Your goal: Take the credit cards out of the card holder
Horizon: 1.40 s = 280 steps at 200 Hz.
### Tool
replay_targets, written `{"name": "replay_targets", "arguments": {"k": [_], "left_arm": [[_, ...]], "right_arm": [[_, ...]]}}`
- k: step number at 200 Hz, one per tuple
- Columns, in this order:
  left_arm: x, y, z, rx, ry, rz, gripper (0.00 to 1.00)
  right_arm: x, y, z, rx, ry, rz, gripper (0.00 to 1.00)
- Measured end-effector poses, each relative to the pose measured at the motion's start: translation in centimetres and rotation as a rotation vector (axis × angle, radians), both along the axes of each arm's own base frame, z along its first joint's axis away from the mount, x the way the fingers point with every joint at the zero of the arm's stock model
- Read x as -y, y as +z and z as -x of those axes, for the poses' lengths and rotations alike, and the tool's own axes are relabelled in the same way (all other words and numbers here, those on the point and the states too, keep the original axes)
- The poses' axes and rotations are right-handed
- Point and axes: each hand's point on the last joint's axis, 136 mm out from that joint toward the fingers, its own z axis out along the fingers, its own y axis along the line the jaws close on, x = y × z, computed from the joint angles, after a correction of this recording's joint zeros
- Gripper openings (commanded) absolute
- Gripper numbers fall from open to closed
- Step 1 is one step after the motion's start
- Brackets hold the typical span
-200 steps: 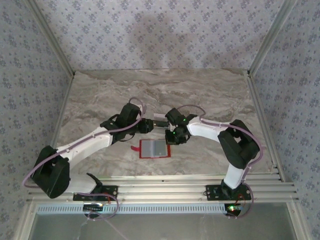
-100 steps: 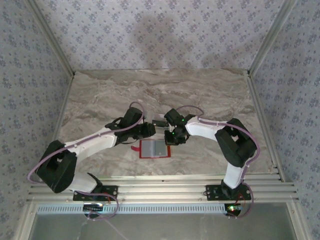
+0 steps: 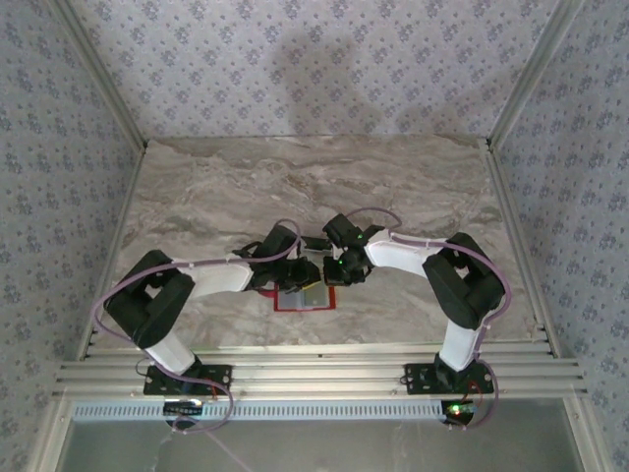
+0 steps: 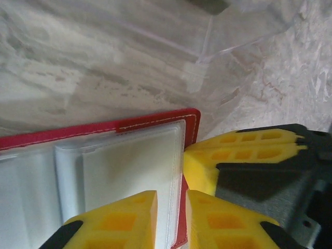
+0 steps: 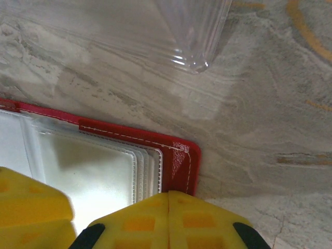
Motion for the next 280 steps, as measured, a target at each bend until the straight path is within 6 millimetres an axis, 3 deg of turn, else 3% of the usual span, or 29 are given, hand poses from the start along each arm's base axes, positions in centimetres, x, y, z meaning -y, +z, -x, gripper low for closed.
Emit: {"name": "replay_targets", "arguments": {"k": [33, 66, 167, 280], "left_arm": [[0.7, -1.2, 1.0, -0.065, -0.024, 0.008, 0.16], [1.2, -1.2, 0.9, -0.085, -0.038, 0.002, 0.15], [-0.3, -1.4, 1.5, -0.066, -0.142, -0.217, 0.15], [-2.9, -0.9, 1.3, 0.036, -0.251, -0.613, 0.39]], "right_arm": [[0.0, 0.0, 0.0, -0.002, -0.004, 0.000, 0.07], [0.0, 0.0, 0.0, -0.002, -0.004, 0.001, 0.07], [0.0, 0.0, 0.0, -0.001, -0.004, 0.000, 0.07], [0.1, 0.0, 0.0, -0.002, -0.006, -0.001, 0.09]]}}
